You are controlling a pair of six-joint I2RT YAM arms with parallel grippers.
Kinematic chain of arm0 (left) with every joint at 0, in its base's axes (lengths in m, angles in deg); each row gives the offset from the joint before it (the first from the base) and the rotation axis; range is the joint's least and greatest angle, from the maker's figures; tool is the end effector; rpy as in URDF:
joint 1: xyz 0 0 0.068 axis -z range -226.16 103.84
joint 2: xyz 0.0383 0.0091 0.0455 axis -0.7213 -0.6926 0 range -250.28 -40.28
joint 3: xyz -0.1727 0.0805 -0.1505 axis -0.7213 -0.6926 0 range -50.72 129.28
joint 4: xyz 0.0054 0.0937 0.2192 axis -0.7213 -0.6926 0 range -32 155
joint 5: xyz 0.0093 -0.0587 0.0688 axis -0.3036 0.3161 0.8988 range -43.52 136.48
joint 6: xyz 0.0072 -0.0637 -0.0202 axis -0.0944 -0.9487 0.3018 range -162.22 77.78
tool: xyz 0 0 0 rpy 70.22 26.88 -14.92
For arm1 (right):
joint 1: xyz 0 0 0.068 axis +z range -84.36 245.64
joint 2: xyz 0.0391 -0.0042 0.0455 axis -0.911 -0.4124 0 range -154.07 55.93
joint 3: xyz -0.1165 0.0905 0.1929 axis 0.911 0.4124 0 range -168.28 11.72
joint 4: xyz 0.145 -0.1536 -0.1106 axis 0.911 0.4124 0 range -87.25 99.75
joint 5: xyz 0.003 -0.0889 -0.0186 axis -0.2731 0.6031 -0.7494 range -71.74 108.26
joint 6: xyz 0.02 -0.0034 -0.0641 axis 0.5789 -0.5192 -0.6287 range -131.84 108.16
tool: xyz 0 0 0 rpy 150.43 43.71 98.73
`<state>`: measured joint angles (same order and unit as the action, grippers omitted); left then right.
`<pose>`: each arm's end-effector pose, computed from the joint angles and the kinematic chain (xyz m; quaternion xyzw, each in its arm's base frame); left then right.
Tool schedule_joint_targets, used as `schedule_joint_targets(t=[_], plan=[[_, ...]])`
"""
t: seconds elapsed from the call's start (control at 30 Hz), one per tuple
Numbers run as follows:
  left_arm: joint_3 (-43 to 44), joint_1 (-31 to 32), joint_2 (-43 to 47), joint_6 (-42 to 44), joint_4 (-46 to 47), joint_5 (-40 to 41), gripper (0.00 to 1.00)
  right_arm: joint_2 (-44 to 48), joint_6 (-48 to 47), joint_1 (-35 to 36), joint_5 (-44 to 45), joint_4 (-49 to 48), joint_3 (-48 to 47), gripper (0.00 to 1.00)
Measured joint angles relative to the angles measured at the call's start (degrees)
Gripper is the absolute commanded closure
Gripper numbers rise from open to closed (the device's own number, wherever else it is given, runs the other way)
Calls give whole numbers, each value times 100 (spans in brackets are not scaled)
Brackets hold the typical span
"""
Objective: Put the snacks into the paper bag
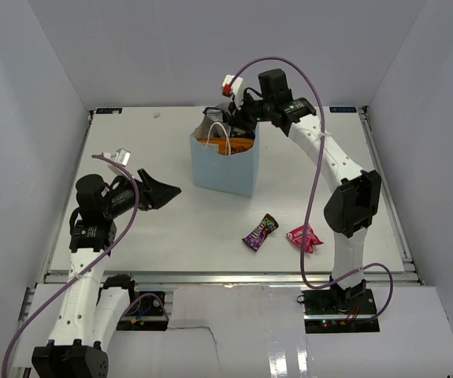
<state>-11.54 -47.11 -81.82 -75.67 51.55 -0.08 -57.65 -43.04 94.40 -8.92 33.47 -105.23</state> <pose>0.1756 -0.0361 0.2886 0.0110 0.7704 -0.4577 0.4436 0.3718 0.2319 0.3439 -0.5208 0.6582 0.1899 0.5095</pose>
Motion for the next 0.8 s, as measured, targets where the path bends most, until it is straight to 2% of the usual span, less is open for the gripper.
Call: schedule_joint_targets(t=[0.63,0.7,0.73,0.8], plan=[[-2,0,-184,-2,205,-46,2,-544,-706,363,-61,1366,-367,92],[-2,0,-195,-7,216,-59,2,-577,-715,367,-61,1464,-385,87],[-2,0,-195,-11,223,-61,2,-597,-710,369,-59,1497,-404,77],[-2,0,-199,-24,243,-68,2,-619,-654,367,-37,1613,-472,64]])
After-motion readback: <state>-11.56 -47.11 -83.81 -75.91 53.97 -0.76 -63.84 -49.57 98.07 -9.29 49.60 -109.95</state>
